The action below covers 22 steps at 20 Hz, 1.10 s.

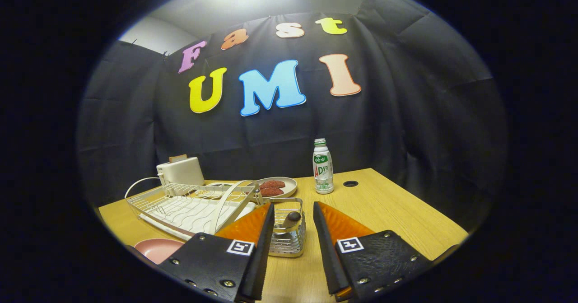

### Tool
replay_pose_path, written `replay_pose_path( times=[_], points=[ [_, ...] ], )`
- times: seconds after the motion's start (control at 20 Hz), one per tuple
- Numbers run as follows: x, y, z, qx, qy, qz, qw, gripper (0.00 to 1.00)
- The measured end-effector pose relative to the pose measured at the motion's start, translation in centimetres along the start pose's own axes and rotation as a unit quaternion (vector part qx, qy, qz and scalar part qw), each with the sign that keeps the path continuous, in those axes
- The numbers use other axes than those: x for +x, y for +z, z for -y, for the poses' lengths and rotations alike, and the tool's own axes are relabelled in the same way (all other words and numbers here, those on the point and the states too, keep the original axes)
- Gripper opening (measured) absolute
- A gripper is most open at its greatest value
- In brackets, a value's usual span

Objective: Take the plate from the dish rack, then take the spoon from the basket and place it into the plate.

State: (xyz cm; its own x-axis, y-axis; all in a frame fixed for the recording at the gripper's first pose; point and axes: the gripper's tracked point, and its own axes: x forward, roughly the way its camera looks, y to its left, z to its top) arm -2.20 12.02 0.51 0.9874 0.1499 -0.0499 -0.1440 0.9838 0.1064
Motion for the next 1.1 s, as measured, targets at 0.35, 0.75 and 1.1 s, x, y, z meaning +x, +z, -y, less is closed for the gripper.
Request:
replay_pose_path(
  times=[0.35,0.75,1.1],
  points=[
    [3.0,0.5,-0.2,0.003,0.002,0.028,1.0,0.18],
    [3.9,2.1,-1.1,-0.007,-0.002,-0.008,1.0,0.06],
    [3.8,6.2,-1.9,-0.011,-0.007,-0.026,1.0,0.06]
  ],
)
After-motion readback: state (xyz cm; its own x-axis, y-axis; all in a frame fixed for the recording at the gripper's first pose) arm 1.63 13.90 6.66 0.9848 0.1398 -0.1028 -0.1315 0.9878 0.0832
